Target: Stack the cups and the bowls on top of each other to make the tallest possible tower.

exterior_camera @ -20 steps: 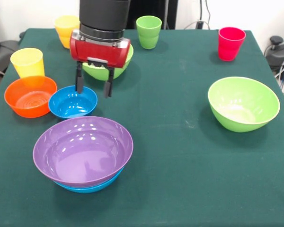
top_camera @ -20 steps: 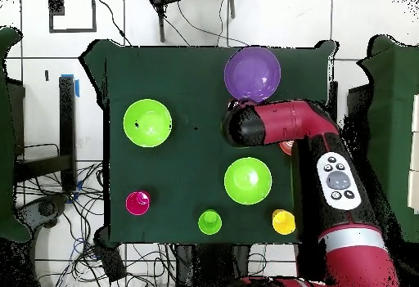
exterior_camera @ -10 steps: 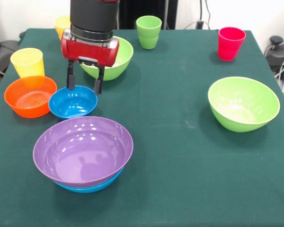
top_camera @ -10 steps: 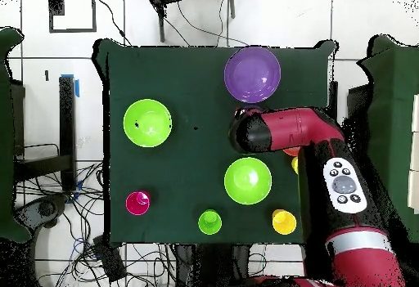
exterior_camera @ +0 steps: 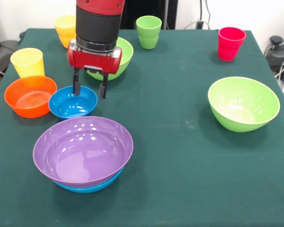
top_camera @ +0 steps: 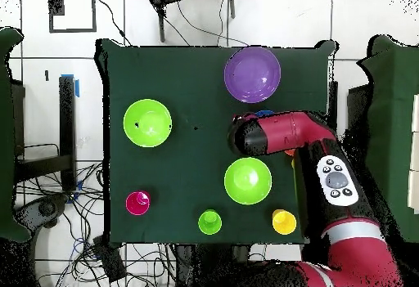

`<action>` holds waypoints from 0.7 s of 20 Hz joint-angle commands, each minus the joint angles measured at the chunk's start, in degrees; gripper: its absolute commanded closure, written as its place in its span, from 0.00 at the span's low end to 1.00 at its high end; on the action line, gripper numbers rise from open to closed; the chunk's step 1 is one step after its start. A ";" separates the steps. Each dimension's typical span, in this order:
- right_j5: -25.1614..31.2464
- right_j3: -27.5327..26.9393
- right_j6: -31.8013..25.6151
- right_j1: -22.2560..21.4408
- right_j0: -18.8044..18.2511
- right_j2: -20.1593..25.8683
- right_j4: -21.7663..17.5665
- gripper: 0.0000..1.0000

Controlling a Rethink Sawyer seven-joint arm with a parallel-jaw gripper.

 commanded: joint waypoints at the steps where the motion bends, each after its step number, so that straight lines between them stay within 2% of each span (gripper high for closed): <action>1: -1.95 -0.25 -8.69 4.98 -0.12 2.75 -5.33 0.00; 14: -2.72 -1.43 -10.29 6.70 -1.51 3.17 -6.42 0.00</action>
